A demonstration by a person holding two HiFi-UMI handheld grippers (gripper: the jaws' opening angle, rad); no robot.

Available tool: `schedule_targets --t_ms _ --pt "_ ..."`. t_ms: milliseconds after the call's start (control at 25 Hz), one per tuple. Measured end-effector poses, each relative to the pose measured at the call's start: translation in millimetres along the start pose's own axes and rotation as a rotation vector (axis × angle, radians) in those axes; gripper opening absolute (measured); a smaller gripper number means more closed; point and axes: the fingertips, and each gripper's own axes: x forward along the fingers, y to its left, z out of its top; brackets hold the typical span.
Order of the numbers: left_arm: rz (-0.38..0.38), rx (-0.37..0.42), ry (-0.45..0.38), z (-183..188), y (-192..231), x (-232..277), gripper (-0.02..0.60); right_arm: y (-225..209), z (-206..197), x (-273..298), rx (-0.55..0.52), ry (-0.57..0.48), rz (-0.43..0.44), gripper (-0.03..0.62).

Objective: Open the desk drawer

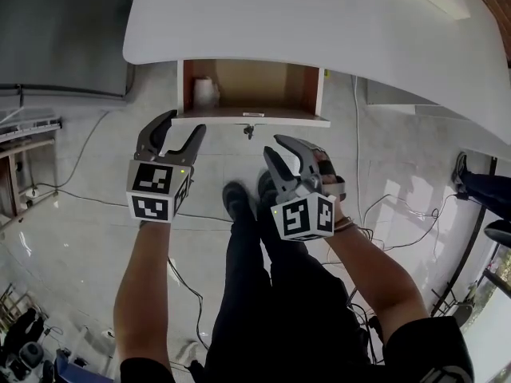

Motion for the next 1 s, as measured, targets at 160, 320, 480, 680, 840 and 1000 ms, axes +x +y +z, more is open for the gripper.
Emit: schedule_targets --t_ms 160,320,480,680,840,1000 --pt "-0.010 0.009 0.002 5.1 2.5 -2.2 0.239 -42.9 15.0 -43.6 -0.126 -0.033 -0.102 0.154" --pt "-0.008 0.009 0.006 7.0 3.1 -3.1 0.239 -75.2 -0.3 -29.4 -0.230 0.064 -0.050 0.198" --pt "-0.023 0.020 0.020 5.2 2.9 -2.1 0.233 -69.7 -20.2 -5.6 -0.188 0.142 0.136 0.116" --pt "-0.043 0.046 0.082 -13.6 -3.2 -3.6 0.218 -46.9 -29.7 -4.5 -0.263 0.185 0.191 0.087" --pt "-0.028 0.028 0.074 -25.4 -7.3 -8.0 0.221 -29.8 -33.7 -8.3 -0.268 0.182 0.203 0.081" --pt "-0.016 0.028 0.095 -44.4 -15.4 -9.7 0.221 -13.5 -42.7 -9.4 -0.276 0.201 0.225 0.078"
